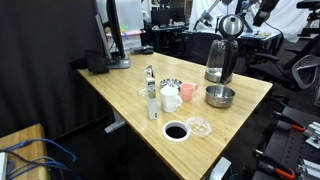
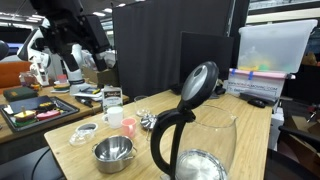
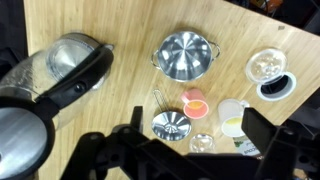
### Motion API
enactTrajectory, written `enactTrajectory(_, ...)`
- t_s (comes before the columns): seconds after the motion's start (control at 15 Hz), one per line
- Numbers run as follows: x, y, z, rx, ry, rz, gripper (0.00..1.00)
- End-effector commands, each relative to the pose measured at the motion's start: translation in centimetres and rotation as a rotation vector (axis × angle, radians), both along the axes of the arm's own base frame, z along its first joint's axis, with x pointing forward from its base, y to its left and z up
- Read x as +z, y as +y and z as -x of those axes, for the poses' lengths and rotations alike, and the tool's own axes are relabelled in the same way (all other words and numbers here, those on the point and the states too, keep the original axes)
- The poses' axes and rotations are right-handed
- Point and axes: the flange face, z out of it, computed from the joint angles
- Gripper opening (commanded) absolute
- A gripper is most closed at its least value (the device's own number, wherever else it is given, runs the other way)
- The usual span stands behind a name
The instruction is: Remove the lid from the silver pan
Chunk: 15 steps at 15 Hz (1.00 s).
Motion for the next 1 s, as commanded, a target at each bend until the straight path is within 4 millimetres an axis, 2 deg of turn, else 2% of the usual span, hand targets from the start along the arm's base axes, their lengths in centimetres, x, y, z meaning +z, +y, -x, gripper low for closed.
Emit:
enactTrajectory(0.0, -1.4, 3.1, -5.8, 0.034, 0.0, -0.007, 1.0)
enactTrajectory(0.13, -2.4, 4.6, -8.9, 0.057, 0.0, 0.001, 1.0)
enactTrajectory(0.33, -3.3, 5.3, -12.6, 0.068, 0.008, 0.012, 1.0)
enactTrajectory(0.4, -3.3, 5.1, -10.6, 0.066, 0.0, 0.014, 1.0)
enactTrajectory(0.53, -3.8, 5.3, -12.4, 0.065, 0.015, 0.018, 1.0)
enactTrajectory(0.93, -3.5, 5.3, -12.5, 0.065, 0.011, 0.018, 1.0)
